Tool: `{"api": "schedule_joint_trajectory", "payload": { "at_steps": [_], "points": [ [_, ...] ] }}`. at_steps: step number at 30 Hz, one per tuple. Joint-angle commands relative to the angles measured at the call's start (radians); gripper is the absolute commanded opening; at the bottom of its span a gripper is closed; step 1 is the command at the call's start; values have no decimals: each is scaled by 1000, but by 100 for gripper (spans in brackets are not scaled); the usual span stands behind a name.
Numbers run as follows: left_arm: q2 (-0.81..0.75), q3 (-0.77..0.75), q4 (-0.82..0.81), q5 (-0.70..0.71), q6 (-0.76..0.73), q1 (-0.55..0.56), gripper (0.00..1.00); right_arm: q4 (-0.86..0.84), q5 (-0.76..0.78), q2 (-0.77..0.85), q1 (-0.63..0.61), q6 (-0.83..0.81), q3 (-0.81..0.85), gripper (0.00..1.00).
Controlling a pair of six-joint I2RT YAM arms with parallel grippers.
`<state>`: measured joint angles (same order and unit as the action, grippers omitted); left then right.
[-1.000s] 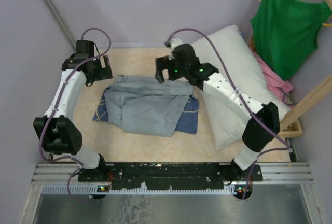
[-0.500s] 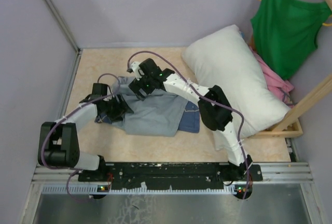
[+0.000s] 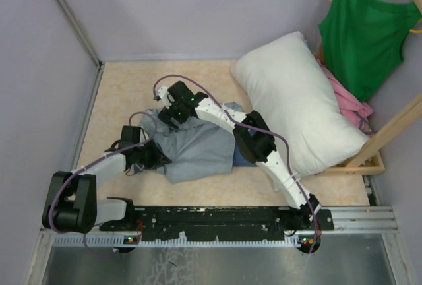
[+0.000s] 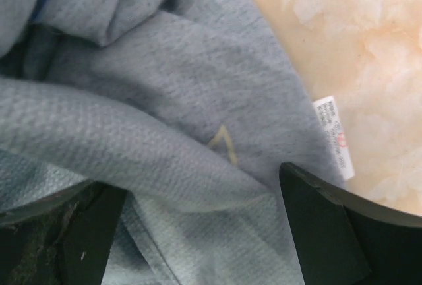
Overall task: Remove the pillowcase from the pillow
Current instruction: Adjust the pillowcase at the center of the board.
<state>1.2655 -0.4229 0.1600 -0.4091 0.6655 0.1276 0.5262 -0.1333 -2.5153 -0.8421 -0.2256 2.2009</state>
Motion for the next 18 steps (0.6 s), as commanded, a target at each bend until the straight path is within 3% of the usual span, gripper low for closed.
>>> {"api": "schedule_joint_trajectory", "payload": {
  "at_steps": [1,7,13,16,18],
  "points": [
    [16,48,122,37,6,61,0,6,65,-37,-15,-70,54,97],
    [29,37,136,67,0,66,0,-20,134,-16,-32,-101,-31,99],
    [33,36,134,91,5,67,0,-264,92,228,32,65,-369,99],
    [32,45,131,88,1,67,0,-317,174,269,81,107,-474,99],
    [28,50,127,81,0,69,0,-287,275,240,111,131,-459,99]
  ]
}}
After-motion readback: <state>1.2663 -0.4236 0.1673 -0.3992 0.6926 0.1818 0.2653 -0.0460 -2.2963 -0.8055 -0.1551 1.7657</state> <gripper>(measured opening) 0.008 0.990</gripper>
